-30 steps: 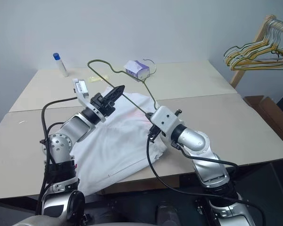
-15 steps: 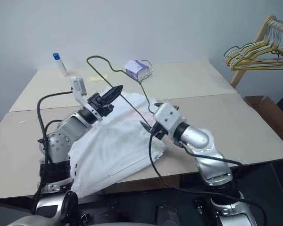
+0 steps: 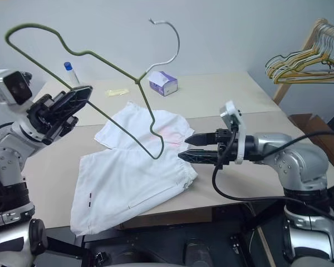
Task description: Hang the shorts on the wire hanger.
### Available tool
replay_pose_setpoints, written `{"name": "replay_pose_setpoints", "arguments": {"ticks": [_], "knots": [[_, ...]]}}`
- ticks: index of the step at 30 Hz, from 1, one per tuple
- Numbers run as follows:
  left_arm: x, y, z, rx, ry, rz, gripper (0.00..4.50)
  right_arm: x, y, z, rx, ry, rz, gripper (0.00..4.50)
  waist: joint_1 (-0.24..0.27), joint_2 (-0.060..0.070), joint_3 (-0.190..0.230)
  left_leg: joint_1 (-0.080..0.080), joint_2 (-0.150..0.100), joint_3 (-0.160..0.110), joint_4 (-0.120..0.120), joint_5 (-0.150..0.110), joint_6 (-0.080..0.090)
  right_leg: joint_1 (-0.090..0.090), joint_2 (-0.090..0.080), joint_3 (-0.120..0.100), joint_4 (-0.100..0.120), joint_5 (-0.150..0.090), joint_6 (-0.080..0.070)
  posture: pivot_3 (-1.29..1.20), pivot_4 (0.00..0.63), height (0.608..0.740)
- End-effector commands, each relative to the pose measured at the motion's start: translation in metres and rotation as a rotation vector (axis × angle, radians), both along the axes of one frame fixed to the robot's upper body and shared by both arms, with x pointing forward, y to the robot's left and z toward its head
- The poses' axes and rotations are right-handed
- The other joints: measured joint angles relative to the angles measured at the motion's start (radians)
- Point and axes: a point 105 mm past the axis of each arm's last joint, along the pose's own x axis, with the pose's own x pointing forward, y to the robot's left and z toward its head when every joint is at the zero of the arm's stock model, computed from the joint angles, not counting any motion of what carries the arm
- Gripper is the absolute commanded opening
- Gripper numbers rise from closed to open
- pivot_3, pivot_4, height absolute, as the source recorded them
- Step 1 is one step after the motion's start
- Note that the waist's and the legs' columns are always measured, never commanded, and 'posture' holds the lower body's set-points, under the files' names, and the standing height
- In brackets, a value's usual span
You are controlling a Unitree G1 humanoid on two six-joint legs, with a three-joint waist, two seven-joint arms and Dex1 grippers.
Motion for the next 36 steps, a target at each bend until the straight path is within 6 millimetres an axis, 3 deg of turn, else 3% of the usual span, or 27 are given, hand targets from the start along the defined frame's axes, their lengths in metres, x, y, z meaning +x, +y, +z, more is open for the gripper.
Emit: {"name": "replay_pose_setpoints", "arguments": {"ticks": [1, 8, 22, 25, 36], "knots": [[0.0, -0.004, 0.012, -0.026, -0.079, 0.001, 0.0, -0.004, 0.02, 0.004, 0.009, 0.035, 0.077, 4.31, 0.005, 0.0, 0.0, 0.0, 0.0, 0.0, 0.0, 0.0, 0.0, 0.0, 0.0, 0.0, 0.0, 0.0, 0.0, -0.05, 0.0, 0.74], [-0.003, -0.014, 0.008, -0.057, -0.081, -0.032, 0.0, -0.002, 0.037, 0.009, 0.033, 0.041, 0.077, 4.31, 0.023, 0.0, 0.0, -0.002, 0.0, 0.002, 0.0, 0.001, -0.001, -0.001, 0.0, 0.0, -0.002, 0.001, 0.001, -0.05, 0.0, 0.74], [0.001, -0.021, 0.002, -0.048, -0.066, -0.049, 0.0, 0.002, 0.034, 0.024, 0.063, 0.032, 0.068, 4.31, 0.015, 0.0, 0.0, -0.002, 0.0, 0.002, 0.0, 0.0, -0.001, -0.001, 0.0, 0.0, -0.001, 0.001, 0.001, -0.06, 0.0, 0.74], [0.001, -0.022, 0.002, -0.054, -0.069, -0.043, 0.0, 0.0, 0.034, 0.022, 0.052, 0.029, 0.077, 3.79, 0.015, 0.0, 0.0, -0.002, 0.0, 0.002, 0.0, 0.0, -0.001, -0.001, 0.0, 0.0, -0.001, 0.001, 0.001, -0.06, 0.0, 0.74], [0.004, -0.023, -0.004, -0.049, -0.054, -0.029, 0.0, 0.008, 0.036, 0.019, 0.043, 0.025, 0.037, 0.08, 0.014, 0.0, 0.0, -0.002, 0.0, 0.002, 0.0, 0.0, -0.001, -0.001, 0.0, 0.0, -0.001, 0.001, 0.001, -0.06, 0.0, 0.74]]}}
